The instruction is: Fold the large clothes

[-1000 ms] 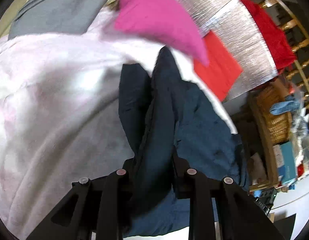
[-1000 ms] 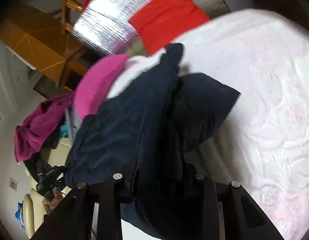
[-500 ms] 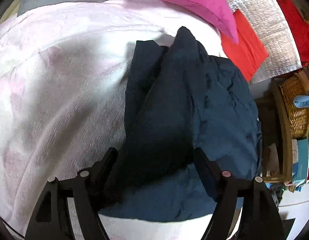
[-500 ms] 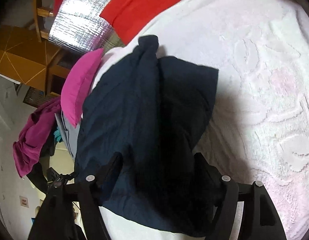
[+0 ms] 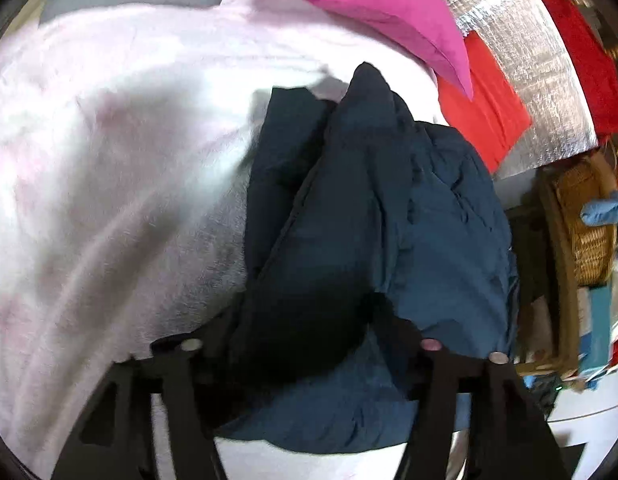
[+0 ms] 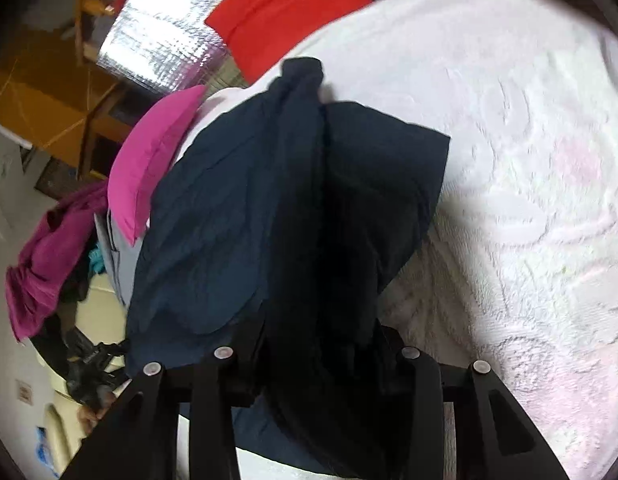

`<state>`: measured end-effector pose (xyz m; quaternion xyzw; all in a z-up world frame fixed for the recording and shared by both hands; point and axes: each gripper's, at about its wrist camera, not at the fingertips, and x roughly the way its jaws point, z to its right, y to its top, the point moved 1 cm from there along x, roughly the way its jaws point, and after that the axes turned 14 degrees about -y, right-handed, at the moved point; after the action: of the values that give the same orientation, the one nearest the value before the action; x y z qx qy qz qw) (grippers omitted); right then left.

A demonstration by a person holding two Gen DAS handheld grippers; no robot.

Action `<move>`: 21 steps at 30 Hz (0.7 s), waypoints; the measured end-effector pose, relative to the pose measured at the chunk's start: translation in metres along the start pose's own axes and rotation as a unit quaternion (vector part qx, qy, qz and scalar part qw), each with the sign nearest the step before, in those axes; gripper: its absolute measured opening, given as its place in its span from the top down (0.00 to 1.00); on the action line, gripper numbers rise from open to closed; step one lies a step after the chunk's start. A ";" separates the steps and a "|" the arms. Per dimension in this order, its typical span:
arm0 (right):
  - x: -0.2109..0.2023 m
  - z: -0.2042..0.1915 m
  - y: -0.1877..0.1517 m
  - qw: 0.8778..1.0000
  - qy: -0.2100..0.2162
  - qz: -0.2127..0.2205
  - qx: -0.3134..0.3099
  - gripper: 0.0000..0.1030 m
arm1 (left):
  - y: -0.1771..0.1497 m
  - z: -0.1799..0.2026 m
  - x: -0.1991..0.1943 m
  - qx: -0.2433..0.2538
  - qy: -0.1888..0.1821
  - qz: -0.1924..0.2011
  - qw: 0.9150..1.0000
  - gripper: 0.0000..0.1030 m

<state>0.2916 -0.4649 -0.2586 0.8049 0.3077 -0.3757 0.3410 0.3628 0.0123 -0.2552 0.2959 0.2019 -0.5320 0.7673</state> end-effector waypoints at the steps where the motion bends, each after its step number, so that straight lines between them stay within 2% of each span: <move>1: 0.001 0.000 0.000 1.000 0.000 0.002 -0.002 0.58 | 0.000 0.001 0.001 0.006 0.002 0.002 1.000 0.37; 2: 0.001 -0.001 0.000 1.000 -0.001 0.004 -0.003 0.58 | 0.000 0.003 0.002 0.010 0.002 0.007 1.000 0.41; 3: -0.001 -0.002 -0.001 1.000 -0.002 0.009 -0.005 0.58 | -0.001 0.005 0.000 0.012 0.001 0.012 1.000 0.51; 4: -0.003 -0.004 -0.002 1.000 -0.004 0.015 -0.009 0.59 | -0.002 0.010 -0.002 0.022 0.004 0.018 1.000 0.56; 6: -0.010 -0.012 -0.005 0.999 -0.014 0.033 -0.026 0.62 | -0.004 0.022 -0.010 0.048 0.013 0.030 0.998 0.73; 8: -0.021 -0.019 -0.009 0.998 -0.020 0.050 -0.040 0.67 | -0.007 0.033 -0.015 0.062 0.014 0.040 0.997 0.78; 13: -0.044 -0.022 -0.018 0.996 -0.010 0.067 -0.054 0.70 | -0.020 0.038 -0.040 0.066 0.007 0.041 0.997 0.82; 21: -0.062 -0.007 -0.062 0.998 0.003 0.039 -0.051 0.70 | -0.060 0.020 -0.067 0.054 0.006 0.033 0.998 0.82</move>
<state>0.2154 -0.4382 -0.2246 0.7991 0.2962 -0.3433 0.3947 0.2823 0.0302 -0.2124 0.3466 0.1677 -0.5149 0.7659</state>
